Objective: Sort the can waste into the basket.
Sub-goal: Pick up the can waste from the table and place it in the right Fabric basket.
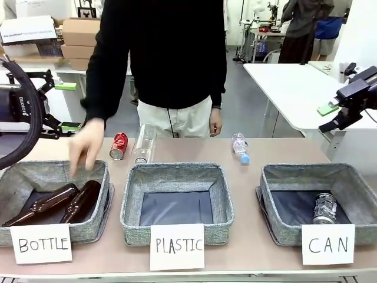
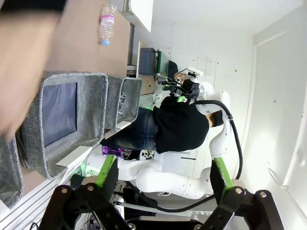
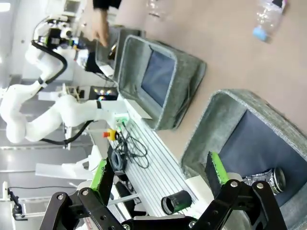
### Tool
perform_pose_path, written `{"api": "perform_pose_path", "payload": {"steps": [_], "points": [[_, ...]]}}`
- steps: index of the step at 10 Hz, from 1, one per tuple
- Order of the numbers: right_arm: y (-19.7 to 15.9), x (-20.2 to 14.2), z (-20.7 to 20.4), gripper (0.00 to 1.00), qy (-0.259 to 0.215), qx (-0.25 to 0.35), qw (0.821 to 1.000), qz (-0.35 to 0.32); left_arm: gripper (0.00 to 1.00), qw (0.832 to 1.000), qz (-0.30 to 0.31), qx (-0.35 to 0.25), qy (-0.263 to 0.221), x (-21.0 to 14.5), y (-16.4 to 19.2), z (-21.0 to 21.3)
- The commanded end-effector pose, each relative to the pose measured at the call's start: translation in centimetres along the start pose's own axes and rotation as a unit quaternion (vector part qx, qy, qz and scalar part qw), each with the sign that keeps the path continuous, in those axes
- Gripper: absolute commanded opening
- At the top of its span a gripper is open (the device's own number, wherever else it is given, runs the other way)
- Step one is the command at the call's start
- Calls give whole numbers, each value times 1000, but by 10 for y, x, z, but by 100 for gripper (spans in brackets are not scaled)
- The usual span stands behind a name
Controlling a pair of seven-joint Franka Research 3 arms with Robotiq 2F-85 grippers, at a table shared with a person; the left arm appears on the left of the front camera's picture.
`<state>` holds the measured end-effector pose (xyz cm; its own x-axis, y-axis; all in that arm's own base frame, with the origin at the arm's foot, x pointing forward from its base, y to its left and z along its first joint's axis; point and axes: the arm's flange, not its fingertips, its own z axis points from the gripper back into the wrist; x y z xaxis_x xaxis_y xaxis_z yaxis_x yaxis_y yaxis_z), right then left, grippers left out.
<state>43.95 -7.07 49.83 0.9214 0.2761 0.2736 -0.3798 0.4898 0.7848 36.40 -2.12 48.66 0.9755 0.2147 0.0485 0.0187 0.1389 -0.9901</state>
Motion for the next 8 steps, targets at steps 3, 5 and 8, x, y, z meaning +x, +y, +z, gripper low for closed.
{"api": "perform_pose_path", "payload": {"steps": [3, 5, 8], "points": [[2, -1, 0, 100, -5, -6, 1000, -13, 100, 1000, -7, -13, -1, 1, -1, -2], [2, -1, 0, 100, -5, -6, 1000, -13, 100, 1000, -7, -13, -1, 1, -1, -2], [2, -1, 0, 100, -5, -6, 1000, -13, 100, 1000, 0, 0, 0, 0, 0, 0]]}}
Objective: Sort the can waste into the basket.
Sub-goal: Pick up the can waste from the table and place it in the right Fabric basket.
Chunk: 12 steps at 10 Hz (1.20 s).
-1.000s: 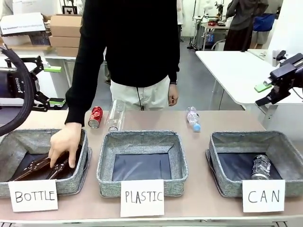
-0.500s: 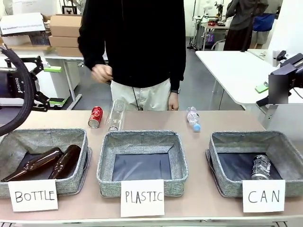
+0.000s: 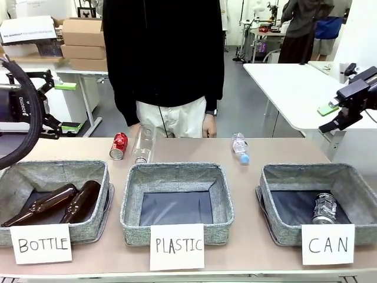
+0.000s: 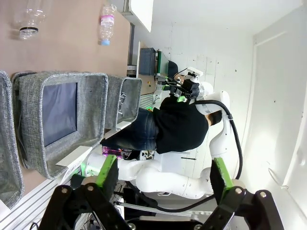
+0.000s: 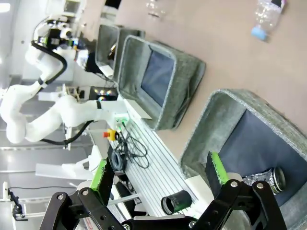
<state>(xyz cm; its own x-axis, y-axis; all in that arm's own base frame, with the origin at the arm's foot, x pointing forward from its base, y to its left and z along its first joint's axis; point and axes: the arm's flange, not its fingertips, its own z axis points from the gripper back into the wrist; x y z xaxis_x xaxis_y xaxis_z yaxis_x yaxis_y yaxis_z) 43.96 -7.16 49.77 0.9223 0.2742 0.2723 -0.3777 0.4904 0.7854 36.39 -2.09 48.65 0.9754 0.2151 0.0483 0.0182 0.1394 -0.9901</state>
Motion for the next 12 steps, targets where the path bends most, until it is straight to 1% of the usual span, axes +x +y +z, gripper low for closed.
{"api": "perform_pose_path", "payload": {"steps": [1, 2, 3, 4, 5, 6, 7, 8, 9, 11, 12], "points": [[3, -1, -1, 100, -5, -6, 1000, -12, 100, 996, -68, 64, 13, -2, -14, -10], [3, -1, -1, 100, -5, -6, 1000, -12, 100, 979, -96, 177, 32, 31, -26, -39], [3, -1, -1, 100, -5, -6, 1000, -12, 100, 955, -93, 277, 43, 75, -25, -70], [3, -1, -1, 100, -5, -6, 1000, -12, 100, 914, -102, 393, 22, 119, -16, -97], [3, -1, -1, 100, -5, -6, 1000, -12, 100, 875, -106, 473, -22, 157, -2, -116], [3, -1, -1, 100, -5, -6, 1000, -12, 100, 807, -141, 569, -80, 190, 18, -130], [3, -1, -1, 100, -5, -6, 1000, -12, 100, 751, -175, 622, -136, 204, 31, -134], [3, -1, -1, 100, -5, -6, 1000, -12, 100, 748, -197, 603, -194, 214, 33, -130], [3, -1, -1, 100, -5, -6, 1000, -12, 100, 881, -196, 429, -40, 186, 28, -134], [3, -1, -1, 100, -5, -6, 1000, -12, 100, 881, -196, 429, -40, 186, 28, -134], [3, -1, -1, 100, -5, -6, 1000, -12, 100, 855, -213, 467, -75, 206, 44, -142]]}}
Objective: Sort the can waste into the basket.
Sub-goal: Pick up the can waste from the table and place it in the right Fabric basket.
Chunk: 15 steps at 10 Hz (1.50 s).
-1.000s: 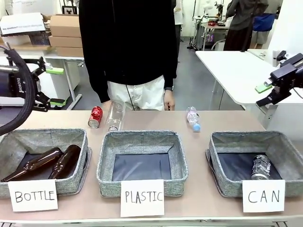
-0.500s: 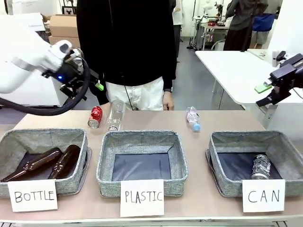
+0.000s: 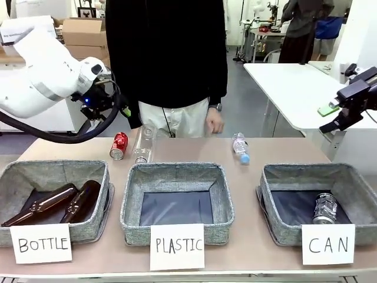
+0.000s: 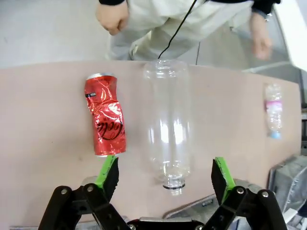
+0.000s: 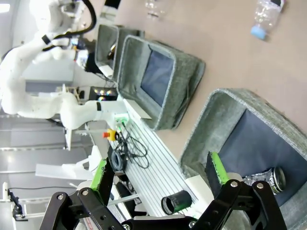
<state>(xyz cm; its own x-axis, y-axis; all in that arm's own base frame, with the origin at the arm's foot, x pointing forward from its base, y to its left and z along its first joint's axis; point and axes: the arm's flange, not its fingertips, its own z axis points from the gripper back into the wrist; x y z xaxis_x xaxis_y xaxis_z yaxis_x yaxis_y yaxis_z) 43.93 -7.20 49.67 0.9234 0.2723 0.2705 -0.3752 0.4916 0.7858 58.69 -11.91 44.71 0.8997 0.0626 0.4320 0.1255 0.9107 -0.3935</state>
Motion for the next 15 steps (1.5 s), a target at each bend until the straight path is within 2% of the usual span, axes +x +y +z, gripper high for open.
{"api": "perform_pose_path", "payload": {"steps": [1, 3, 7, 8, 9, 12, 15], "points": [[3, 0, 0, 100, -4, -6, 1000, -10, 100, 998, -22, 65, 10, 7, 17, -27], [3, 0, 0, 100, -4, -6, 1000, -10, 100, 994, -11, 100, 41, 18, 30, -55], [3, 0, 0, 100, -4, -6, 1000, -10, 100, 992, -1, 97, 86, 25, 48, -111], [3, 0, 0, 100, -4, -6, 1000, -10, 100, 990, 1, 101, 98, 23, 51, -121], [3, 0, 0, 100, -4, -6, 1000, -10, 100, 987, 10, 131, 96, 23, 54, -130], [3, 0, 0, 100, -4, -6, 1000, -10, 100, 985, 13, 127, 112, 23, 61, -142], [3, 0, 0, 100, -4, -6, 1000, -10, 11, 984, 16, 131, 115, 23, 63, -145]]}}
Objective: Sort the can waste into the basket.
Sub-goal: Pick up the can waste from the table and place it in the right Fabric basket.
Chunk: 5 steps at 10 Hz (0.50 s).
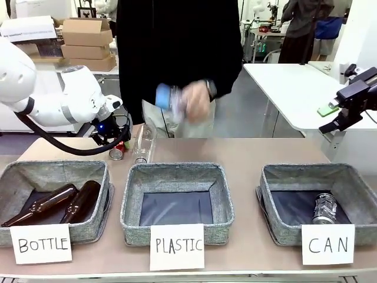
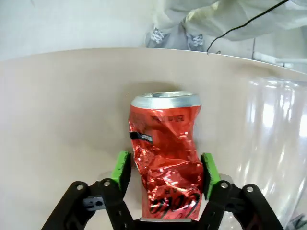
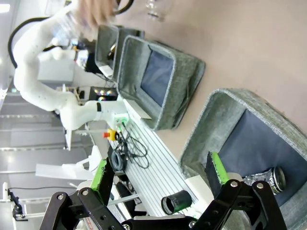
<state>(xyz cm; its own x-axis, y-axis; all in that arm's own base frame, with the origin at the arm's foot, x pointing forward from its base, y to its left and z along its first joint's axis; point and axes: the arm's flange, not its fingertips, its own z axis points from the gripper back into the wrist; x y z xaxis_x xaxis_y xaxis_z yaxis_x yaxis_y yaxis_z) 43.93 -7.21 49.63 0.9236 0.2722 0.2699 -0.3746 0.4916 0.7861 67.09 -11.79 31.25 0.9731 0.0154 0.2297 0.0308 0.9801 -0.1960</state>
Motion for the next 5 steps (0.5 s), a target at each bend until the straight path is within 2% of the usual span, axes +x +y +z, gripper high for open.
{"api": "perform_pose_path", "payload": {"steps": [1, 4, 5], "points": [[4, 0, 0, 100, -4, -6, 1000, -10, 0, 1000, 11, 18, 9, 5, 1, 0], [4, 0, 0, 100, -4, -6, 1000, -10, 2, 1000, 12, 18, 6, 4, 2, 1], [4, 0, 0, 100, -4, -6, 1000, -10, 0, 1000, 15, 16, 1, 4, 2, 2]]}}
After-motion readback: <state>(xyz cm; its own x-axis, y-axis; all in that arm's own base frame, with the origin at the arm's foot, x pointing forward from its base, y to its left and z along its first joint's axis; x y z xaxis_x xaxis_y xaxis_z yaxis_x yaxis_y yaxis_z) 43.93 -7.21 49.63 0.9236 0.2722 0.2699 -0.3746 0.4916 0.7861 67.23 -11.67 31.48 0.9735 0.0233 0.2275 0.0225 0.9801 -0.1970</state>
